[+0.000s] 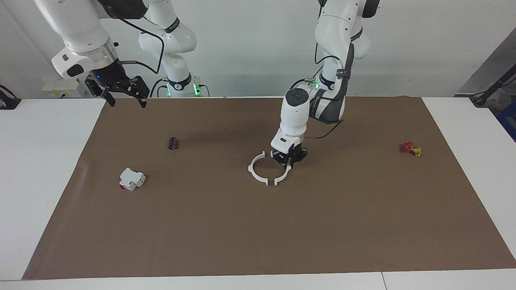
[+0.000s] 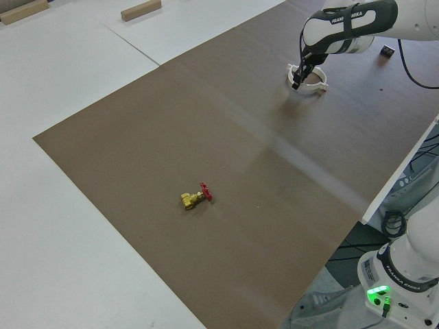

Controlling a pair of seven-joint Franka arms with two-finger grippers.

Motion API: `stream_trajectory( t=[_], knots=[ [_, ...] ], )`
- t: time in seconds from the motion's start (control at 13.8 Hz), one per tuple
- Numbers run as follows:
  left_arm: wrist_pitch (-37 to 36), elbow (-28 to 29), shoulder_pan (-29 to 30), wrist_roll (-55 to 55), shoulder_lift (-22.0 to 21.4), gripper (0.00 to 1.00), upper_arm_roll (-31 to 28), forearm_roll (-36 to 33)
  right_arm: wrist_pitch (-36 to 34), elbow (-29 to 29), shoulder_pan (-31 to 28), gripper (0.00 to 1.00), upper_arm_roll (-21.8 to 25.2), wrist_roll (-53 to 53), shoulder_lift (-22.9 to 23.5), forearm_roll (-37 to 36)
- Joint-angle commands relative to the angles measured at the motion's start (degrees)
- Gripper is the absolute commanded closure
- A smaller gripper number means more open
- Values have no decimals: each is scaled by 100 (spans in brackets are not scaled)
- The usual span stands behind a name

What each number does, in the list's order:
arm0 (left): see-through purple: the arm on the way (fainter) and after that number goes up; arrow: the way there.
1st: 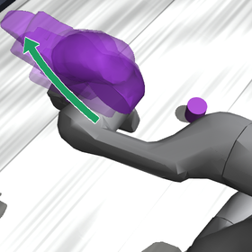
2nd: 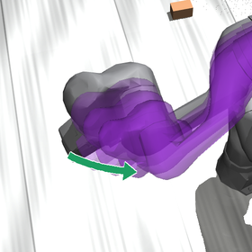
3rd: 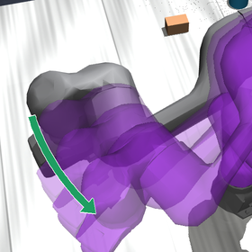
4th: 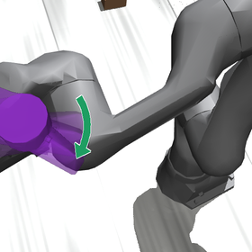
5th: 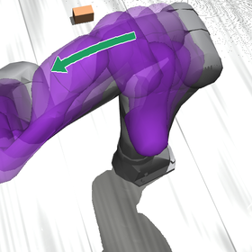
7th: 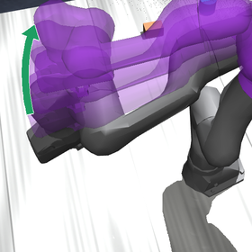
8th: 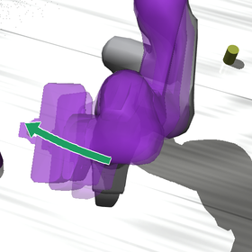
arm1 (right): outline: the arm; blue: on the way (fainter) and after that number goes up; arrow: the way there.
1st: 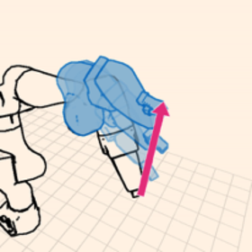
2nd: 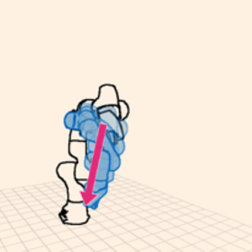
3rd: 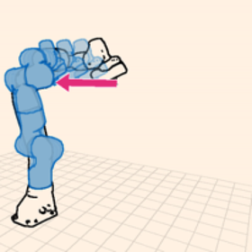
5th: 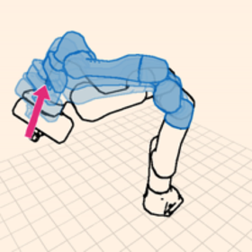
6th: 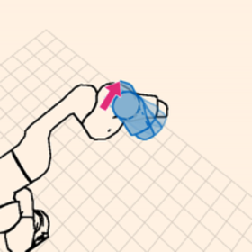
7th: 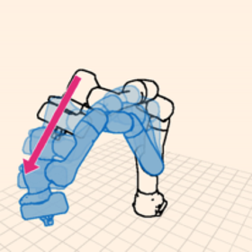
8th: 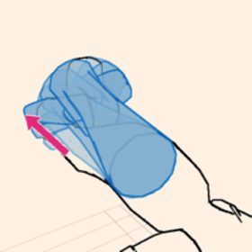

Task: Assemble drain pipe with both arms
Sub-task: 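Press the held half onto the placed half with the left gripper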

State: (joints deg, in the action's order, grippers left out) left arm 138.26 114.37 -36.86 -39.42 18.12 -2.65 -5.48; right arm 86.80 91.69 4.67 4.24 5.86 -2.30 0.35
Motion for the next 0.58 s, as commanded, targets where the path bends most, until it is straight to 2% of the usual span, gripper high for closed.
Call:
stream_trajectory(
  t=[0.0,0.51],
  knots=[
    [-54,16,-120,-154,24,100,-95,-146,-93,-11,-27,0,-20,-129,-7,-53],
    [148,-125,-111,-101,166,100,-78,-366,-93,-11,-27,0,-20,-129,-7,-53]
  ],
)
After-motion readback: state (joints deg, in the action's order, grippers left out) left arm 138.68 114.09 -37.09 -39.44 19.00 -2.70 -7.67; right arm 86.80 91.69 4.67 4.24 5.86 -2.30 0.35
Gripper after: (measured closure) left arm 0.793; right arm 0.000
